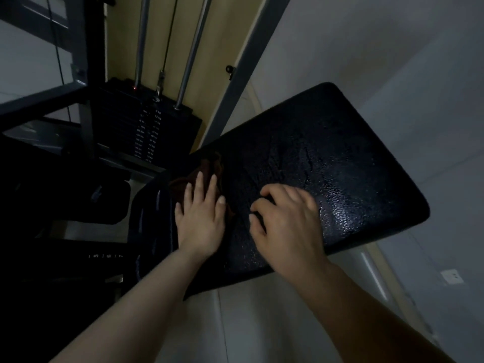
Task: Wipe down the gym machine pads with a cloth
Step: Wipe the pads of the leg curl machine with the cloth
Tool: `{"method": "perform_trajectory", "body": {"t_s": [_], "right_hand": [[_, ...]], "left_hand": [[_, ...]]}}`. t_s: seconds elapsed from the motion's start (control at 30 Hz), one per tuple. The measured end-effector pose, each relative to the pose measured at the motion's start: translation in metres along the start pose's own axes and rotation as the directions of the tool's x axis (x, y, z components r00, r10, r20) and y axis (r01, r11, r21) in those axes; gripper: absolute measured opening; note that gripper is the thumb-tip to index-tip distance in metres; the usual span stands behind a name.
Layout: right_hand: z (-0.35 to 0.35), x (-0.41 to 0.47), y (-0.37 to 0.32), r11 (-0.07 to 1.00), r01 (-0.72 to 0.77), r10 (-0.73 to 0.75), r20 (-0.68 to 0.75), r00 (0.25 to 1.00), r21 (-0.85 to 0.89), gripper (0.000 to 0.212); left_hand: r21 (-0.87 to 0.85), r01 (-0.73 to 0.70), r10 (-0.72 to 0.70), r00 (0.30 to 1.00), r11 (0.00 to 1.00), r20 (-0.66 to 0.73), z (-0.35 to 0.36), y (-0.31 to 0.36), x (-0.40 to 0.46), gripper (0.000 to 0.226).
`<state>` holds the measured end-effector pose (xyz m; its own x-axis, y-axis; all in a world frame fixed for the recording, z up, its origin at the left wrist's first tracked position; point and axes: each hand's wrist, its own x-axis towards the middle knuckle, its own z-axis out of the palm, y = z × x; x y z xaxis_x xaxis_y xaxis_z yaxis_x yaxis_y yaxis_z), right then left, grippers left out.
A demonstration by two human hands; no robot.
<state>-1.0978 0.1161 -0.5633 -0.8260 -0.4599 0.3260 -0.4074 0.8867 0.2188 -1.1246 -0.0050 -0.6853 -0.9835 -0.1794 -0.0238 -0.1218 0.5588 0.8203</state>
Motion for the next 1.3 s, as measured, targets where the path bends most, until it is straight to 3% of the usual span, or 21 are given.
{"method": "perform_trajectory", "body": {"t_s": [0.17,0.47,0.7,0.8,1.07,1.2,1.3], "right_hand": [[0.018,-0.005,-0.021,0.998,-0.006,0.005,-0.012,1.0,-0.063,0.011],[0.028,-0.008,-0.025,0.979,-0.005,-0.009,-0.07,0.997,-0.204,0.022],[0.027,-0.005,-0.028,0.951,0.027,-0.045,-0.051,0.998,-0.308,0.033],[0.025,-0.006,-0.032,0.941,0.026,-0.038,-0.031,0.999,-0.336,0.032],[0.031,-0.009,-0.03,0.942,0.045,-0.073,-0.073,0.995,-0.332,0.027],[0.033,-0.011,-0.03,0.953,0.039,-0.086,-0.143,0.986,-0.301,0.014],[0.041,-0.016,-0.038,0.958,0.058,-0.106,-0.159,0.982,-0.281,0.014]], "left_hand": [[0.003,-0.162,0.162,0.987,0.987,-0.013,0.012,-0.012,-0.068,0.057],[0.026,-0.141,0.141,0.99,0.99,-0.016,-0.001,-0.024,0.049,0.05],[0.043,-0.315,0.317,0.946,0.948,-0.068,0.013,-0.051,-0.068,0.057],[0.031,-0.261,0.262,0.964,0.965,-0.035,0.014,-0.042,-0.075,0.056],[-0.029,-0.011,0.012,0.999,1.0,0.047,-0.015,-0.008,0.041,0.056],[0.036,-0.063,0.062,0.998,0.997,0.005,0.002,-0.019,-0.026,0.061],[0.066,-0.206,0.204,0.979,0.976,0.027,0.013,-0.031,-0.087,0.087]]}}
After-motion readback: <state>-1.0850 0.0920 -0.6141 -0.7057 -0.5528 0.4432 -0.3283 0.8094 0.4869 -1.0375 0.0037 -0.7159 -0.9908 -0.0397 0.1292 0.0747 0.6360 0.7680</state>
